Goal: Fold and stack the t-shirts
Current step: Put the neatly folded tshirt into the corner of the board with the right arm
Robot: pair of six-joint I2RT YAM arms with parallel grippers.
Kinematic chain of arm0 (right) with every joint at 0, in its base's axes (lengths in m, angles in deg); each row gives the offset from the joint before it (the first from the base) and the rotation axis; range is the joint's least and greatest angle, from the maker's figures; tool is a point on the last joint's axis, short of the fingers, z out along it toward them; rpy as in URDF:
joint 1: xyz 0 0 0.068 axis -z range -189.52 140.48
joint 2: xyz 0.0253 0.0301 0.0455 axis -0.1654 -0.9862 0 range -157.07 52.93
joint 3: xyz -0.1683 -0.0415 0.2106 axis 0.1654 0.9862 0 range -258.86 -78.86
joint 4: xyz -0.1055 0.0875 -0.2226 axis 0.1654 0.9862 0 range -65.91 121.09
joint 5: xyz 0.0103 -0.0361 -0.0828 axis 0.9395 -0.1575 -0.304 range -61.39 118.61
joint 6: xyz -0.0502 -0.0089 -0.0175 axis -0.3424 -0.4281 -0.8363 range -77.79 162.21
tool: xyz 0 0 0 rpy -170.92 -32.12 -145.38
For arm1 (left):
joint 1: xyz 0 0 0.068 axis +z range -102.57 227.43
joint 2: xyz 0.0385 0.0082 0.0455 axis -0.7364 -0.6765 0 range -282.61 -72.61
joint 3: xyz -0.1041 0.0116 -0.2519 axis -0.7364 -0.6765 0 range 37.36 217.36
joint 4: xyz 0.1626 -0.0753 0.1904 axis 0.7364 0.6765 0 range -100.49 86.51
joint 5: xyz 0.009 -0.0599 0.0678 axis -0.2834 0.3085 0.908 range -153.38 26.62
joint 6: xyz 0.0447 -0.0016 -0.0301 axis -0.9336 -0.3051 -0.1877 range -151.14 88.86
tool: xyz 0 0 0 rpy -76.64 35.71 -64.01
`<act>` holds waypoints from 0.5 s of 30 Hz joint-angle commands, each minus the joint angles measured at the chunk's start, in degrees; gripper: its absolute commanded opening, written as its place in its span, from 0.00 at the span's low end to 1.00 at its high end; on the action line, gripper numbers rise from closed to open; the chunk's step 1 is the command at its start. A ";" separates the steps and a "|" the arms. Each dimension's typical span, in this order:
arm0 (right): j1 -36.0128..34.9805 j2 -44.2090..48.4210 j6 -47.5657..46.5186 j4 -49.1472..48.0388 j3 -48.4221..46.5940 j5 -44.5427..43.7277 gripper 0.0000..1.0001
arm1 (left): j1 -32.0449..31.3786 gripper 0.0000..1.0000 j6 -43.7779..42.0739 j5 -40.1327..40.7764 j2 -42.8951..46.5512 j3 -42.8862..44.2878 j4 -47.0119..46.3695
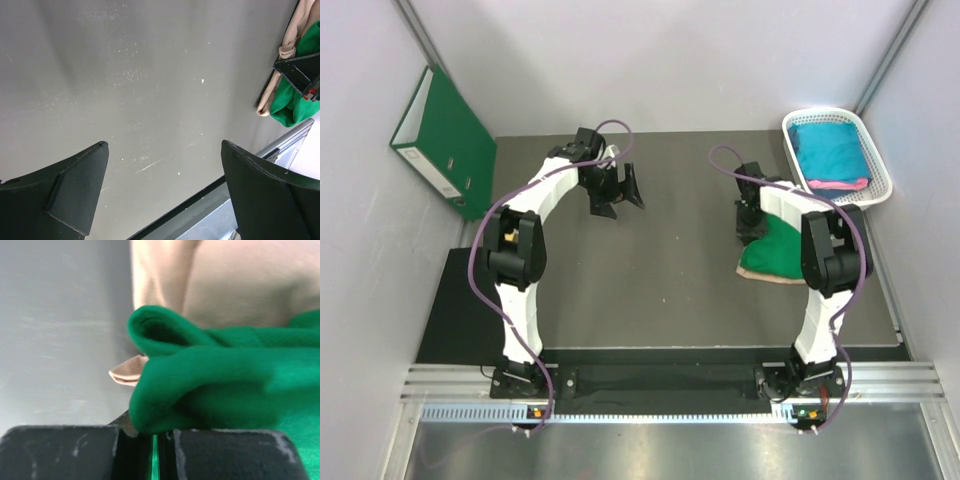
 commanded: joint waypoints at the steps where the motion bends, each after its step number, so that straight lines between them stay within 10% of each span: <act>1: 4.08 2.49 -1.16 3.66 4.45 -6.11 0.00 | -0.01 0.98 -0.21 -1.67 0.11 2.05 -0.50; 15: 13.30 6.18 -4.06 5.68 9.28 -12.79 0.00 | -0.01 0.98 1.19 -2.46 0.37 1.43 -1.82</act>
